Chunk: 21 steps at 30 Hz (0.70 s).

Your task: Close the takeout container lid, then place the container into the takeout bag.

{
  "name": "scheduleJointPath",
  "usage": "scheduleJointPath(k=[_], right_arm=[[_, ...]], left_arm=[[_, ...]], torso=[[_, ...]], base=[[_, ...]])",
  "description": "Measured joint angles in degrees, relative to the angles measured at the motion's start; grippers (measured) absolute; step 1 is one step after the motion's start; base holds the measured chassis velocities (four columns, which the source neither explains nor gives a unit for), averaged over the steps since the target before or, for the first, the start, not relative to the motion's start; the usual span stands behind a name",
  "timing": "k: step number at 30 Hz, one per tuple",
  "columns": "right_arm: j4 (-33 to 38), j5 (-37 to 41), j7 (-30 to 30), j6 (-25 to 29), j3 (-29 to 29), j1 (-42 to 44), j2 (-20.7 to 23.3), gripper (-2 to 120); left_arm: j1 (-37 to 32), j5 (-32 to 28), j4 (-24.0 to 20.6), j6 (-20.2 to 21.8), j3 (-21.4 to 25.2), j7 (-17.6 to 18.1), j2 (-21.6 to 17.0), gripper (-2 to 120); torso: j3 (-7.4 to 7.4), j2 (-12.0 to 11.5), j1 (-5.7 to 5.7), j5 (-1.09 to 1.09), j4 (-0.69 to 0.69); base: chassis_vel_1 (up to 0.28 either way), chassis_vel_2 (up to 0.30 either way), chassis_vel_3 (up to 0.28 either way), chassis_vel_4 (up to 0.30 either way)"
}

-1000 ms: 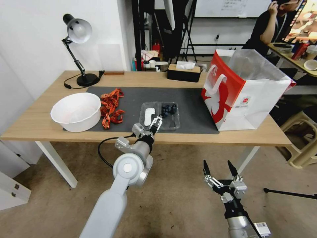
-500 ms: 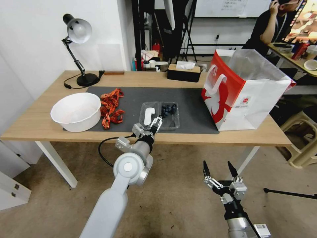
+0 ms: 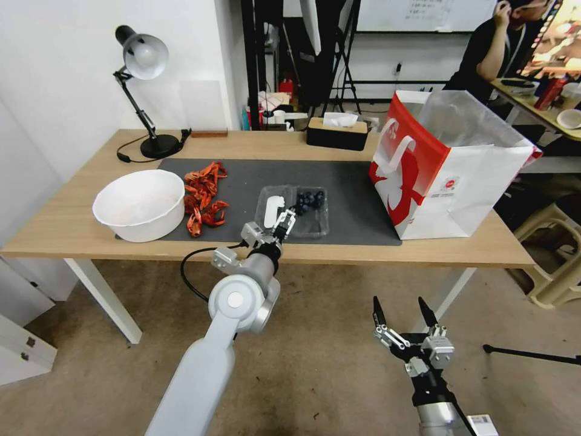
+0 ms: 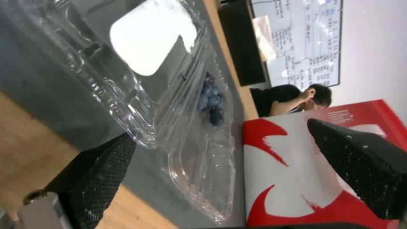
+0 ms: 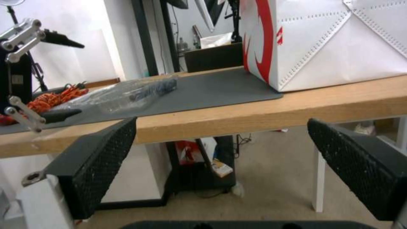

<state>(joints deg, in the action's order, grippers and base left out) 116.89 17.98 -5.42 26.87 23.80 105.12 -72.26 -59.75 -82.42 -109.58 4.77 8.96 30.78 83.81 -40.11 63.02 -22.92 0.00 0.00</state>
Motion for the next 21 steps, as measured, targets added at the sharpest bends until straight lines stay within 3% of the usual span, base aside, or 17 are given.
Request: scheduleJointPath(k=[14, 21], right_arm=[[-0.17, -0.14, 0.36, 1.08, 0.43, 0.84, -0.17, 100], [0.22, -0.20, 0.36, 1.26, 0.50, 1.04, -0.17, 100]], left_arm=[[-0.79, 8.18, 0.11, -2.00, -1.47, -12.11, -1.36, 100], [-1.35, 11.03, 0.65, -1.95, -2.23, -13.99, -1.98, 100]], torso=[[0.00, 0.00, 0.00, 0.00, 0.00], [0.00, 0.00, 0.01, 0.00, 0.00]], base=[[0.000, 0.000, 0.000, 0.000], [0.000, 0.000, 0.000, 0.000]])
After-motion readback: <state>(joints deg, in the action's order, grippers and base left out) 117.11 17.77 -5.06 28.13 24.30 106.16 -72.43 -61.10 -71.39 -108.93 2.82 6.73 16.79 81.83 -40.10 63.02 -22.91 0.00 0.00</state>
